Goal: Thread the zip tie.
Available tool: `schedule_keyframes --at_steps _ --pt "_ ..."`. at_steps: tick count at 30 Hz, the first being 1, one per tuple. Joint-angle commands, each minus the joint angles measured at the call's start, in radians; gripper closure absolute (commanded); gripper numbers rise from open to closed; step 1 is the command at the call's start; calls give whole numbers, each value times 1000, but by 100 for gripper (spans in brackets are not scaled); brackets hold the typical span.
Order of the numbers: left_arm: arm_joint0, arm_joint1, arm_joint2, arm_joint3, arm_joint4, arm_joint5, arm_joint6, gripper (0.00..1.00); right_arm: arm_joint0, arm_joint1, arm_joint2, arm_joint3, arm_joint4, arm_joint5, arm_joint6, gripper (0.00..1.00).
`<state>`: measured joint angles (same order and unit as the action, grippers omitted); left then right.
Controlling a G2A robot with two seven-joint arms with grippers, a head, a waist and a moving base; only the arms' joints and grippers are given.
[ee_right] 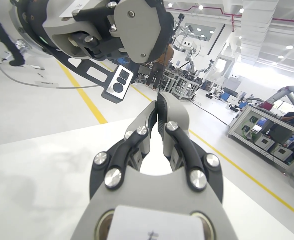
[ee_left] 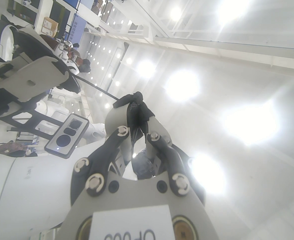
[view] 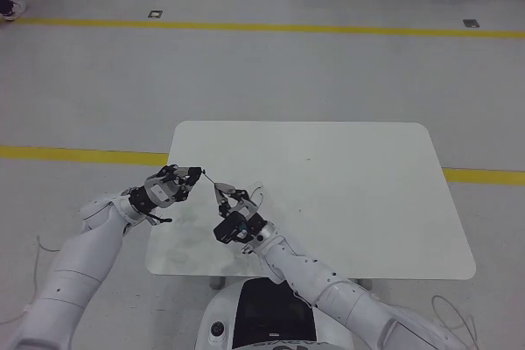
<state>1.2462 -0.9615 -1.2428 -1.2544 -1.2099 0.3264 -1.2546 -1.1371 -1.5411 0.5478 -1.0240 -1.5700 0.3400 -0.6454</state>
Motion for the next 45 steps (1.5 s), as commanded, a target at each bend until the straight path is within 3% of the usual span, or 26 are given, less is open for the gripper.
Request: schedule_keyframes --at_steps 1,45 --pt "0 0 0 0 0 0 0 100 2 -1 -3 2 0 0 2 100" --pt "0 0 0 0 0 0 0 100 60 5 -96 33 0 0 57 100"
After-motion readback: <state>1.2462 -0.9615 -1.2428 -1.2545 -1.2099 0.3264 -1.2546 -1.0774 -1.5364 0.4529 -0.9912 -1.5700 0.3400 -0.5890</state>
